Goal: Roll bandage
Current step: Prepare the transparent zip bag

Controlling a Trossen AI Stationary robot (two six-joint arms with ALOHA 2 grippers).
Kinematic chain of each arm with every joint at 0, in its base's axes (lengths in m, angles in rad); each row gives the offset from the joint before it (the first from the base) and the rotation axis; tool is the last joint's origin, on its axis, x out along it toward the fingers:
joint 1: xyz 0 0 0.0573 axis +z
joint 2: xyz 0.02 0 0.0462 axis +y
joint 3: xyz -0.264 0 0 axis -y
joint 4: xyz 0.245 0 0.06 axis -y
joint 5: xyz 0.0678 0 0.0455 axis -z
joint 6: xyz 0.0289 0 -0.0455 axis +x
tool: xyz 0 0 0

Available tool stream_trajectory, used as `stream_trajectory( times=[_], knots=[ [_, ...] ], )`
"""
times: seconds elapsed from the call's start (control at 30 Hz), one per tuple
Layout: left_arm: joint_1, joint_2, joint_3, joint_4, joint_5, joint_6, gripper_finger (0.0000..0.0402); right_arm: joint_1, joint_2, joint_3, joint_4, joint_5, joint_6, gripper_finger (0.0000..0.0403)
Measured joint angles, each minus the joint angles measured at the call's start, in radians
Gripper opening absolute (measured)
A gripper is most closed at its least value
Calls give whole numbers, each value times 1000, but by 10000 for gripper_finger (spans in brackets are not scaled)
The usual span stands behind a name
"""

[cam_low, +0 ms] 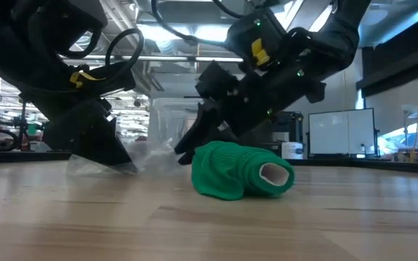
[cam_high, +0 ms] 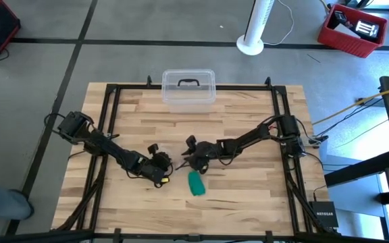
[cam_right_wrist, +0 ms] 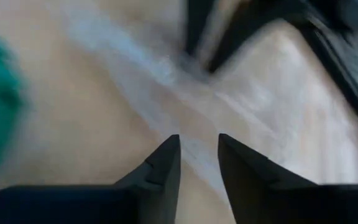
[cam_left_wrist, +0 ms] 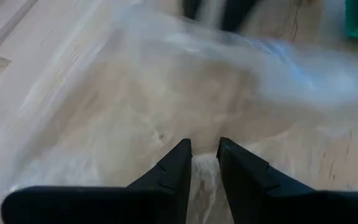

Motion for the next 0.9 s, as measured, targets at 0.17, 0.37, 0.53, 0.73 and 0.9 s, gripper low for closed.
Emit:
stream_trajectory(
  times=[0.17,0.37,0.53,0.73,0.9],
  knots=[
    [-9,0,0,1,-1,0,76,37,-13,25,4,57,105,115],
    [-13,-4,0,-13,1,0,76,63,-16,111,-12,14,215,178],
    [-42,-74,60,-191,42,-24,76,51,-49,213,-341,137,214,238],
    [-91,-122,103,-157,36,-10,76,-64,-71,248,-552,-30,364,269],
    [-96,-46,93,-38,29,1,76,-151,-15,246,-514,-226,491,271]
  ],
)
